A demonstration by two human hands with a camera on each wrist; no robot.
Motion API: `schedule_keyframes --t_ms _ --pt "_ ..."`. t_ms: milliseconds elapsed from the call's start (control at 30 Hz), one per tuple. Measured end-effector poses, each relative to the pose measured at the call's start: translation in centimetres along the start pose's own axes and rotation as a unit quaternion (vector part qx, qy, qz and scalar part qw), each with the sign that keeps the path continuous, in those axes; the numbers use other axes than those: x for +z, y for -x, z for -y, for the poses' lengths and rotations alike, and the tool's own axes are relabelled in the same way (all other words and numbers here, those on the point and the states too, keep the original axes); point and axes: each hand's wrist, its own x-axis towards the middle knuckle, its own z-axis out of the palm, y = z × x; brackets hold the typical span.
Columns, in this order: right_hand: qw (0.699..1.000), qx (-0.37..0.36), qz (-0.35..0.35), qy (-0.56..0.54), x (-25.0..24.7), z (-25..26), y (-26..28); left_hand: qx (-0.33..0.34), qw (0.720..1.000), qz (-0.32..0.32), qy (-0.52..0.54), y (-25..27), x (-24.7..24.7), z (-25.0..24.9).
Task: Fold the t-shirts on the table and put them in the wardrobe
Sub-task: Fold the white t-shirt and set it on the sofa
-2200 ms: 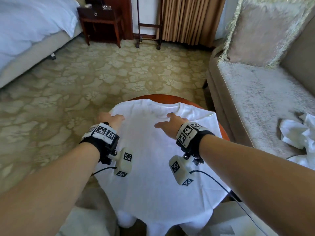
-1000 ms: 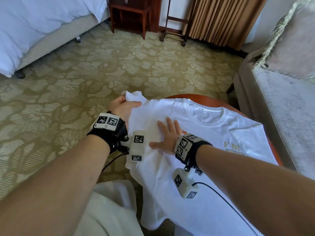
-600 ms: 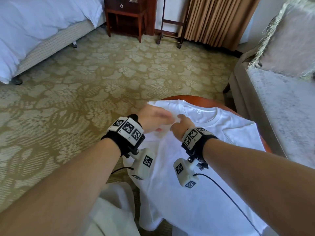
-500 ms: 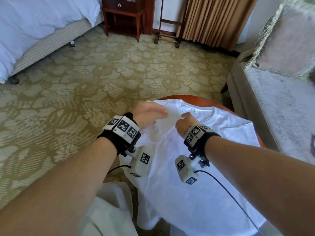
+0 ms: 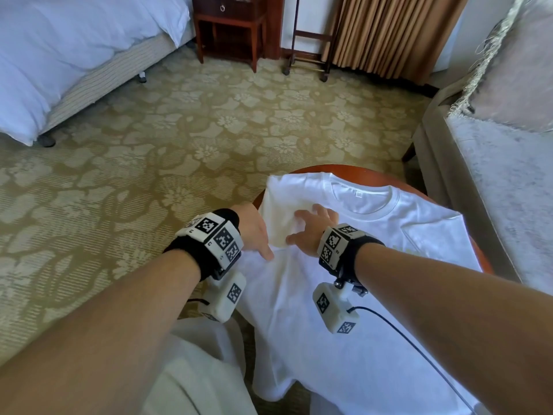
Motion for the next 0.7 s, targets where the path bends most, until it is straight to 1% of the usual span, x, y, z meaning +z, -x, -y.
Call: schedule_keyframes --t_ms 67,100,167,200,233,300,367,433,500,600,700 --pt "1.000 0.001 0.014 0.004 -0.1 0.1 0.0 -0.016 0.998 0.061 -0.020 0.5 -0.1 -0.5" --pt "1.000 0.002 0.023 0.003 -0.2 0.1 0.0 -0.028 0.996 0.079 -0.003 0.5 -0.2 -0.6" --pt "0.999 0.013 0.030 -0.008 -0.6 0.0 0.1 -0.043 0.994 0.087 0.056 0.5 -0.3 -0.8" --pt "0.999 0.020 0.024 -0.015 -1.0 -0.2 0.2 -0.048 0.992 0.074 0.090 0.5 -0.4 -0.9" --pt "0.999 0.029 0.009 -0.020 -1.5 -0.6 0.4 -0.054 0.989 0.046 0.128 0.4 -0.5 -1.1" --pt "0.997 0.061 -0.029 -0.045 -3.0 -1.9 0.7 -0.064 0.978 -0.041 0.195 -0.2 -0.9 -1.5" --pt "0.988 0.110 -0.055 -0.090 -4.7 -3.5 0.9 -0.070 0.963 -0.116 0.233 -0.8 -1.4 -1.8" --pt "0.976 0.162 -0.085 -0.120 -6.6 -5.8 1.3 -0.067 0.952 -0.161 0.251 -2.2 -1.9 -2.6" --pt "0.964 0.209 -0.108 -0.122 -8.2 -8.1 1.7 -0.071 0.944 -0.181 0.266 -3.3 -2.2 -3.3" --pt "0.946 0.283 -0.110 -0.112 -10.0 -12.1 1.9 -0.094 0.952 -0.173 0.234 -5.6 -2.3 -4.4" --pt "0.929 0.336 -0.124 -0.090 -11.2 -15.3 2.4 -0.130 0.940 -0.184 0.256 -7.7 -2.2 -5.0"
